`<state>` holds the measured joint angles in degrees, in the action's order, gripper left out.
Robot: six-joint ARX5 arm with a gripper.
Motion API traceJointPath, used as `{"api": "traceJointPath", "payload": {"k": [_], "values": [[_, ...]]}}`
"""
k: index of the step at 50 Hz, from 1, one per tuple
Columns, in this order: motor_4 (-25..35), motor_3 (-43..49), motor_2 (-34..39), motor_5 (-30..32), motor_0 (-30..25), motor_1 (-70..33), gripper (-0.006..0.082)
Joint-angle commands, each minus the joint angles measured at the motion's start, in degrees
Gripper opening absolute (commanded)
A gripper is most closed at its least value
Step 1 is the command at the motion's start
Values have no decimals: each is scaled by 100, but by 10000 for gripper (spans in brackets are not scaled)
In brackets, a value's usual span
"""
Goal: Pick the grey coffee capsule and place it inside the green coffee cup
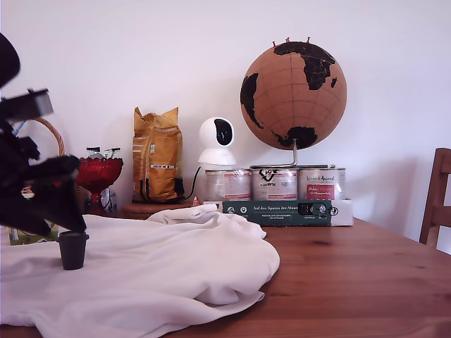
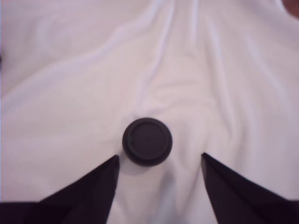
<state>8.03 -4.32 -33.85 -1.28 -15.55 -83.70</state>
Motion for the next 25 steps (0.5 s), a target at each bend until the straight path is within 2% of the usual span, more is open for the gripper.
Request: {"api": "traceJointPath", "payload": {"k": [1,14,20,25], "values": [[-44,-55,-184,33,-37,-203,601],[-81,-26,-610,133,-37,-970,573],[-50,15,-678,133,-37,-1139,434],[-55,-44,-682,131,-37,-1141,252]]}}
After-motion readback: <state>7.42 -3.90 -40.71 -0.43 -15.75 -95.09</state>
